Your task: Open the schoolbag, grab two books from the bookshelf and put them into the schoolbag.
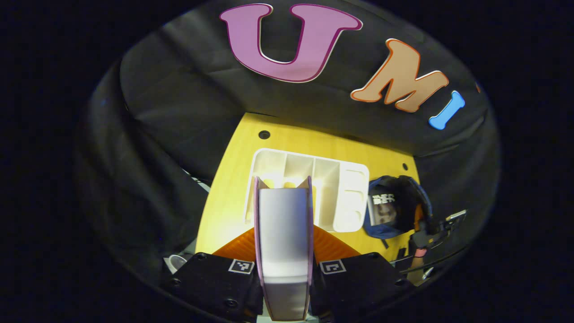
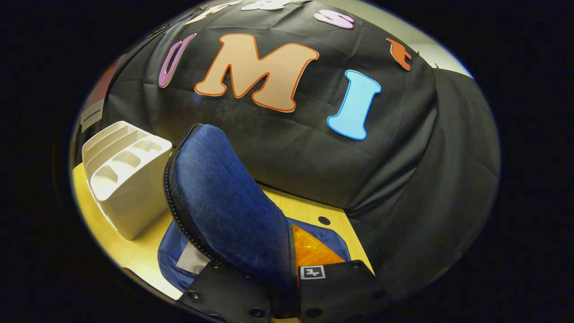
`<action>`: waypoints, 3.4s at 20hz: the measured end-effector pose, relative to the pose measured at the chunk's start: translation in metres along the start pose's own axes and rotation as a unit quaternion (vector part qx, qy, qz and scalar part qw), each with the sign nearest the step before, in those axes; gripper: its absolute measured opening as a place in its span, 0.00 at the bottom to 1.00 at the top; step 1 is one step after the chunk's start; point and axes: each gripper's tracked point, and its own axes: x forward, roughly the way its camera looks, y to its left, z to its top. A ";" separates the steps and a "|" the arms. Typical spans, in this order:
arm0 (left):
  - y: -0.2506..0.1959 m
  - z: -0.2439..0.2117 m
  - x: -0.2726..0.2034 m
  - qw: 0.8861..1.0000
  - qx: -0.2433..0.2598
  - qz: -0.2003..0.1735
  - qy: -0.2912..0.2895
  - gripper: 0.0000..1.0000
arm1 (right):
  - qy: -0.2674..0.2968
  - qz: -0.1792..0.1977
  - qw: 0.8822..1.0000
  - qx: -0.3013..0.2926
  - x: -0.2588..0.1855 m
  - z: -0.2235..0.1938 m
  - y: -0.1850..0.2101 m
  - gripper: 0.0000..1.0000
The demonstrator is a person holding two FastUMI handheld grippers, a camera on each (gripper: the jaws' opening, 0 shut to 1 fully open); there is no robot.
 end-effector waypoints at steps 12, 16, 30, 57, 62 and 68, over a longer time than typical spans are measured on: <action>-0.182 -0.052 0.058 0.972 -0.039 -0.234 0.009 0.38 | 0.003 0.005 1.000 0.016 0.001 -0.001 -0.003 0.07; -0.233 -0.046 0.089 0.958 -0.039 -0.283 0.005 0.39 | 0.006 0.004 1.000 0.029 0.000 0.000 -0.006 0.07; -0.362 -0.080 0.241 0.943 -0.046 -0.330 0.020 0.38 | 0.016 0.001 0.995 0.100 0.005 -0.001 -0.021 0.07; -0.361 -0.113 0.298 0.956 0.017 -0.291 -0.021 0.97 | 0.040 0.005 0.992 0.118 0.007 -0.001 -0.024 0.07; -0.334 -0.102 0.239 0.953 0.082 -0.282 -0.072 0.97 | 0.045 0.029 0.991 0.124 0.000 -0.001 -0.018 0.14; -0.298 -0.086 0.164 0.949 0.092 -0.271 -0.134 0.97 | 0.025 0.106 0.981 0.158 -0.056 0.024 0.011 0.63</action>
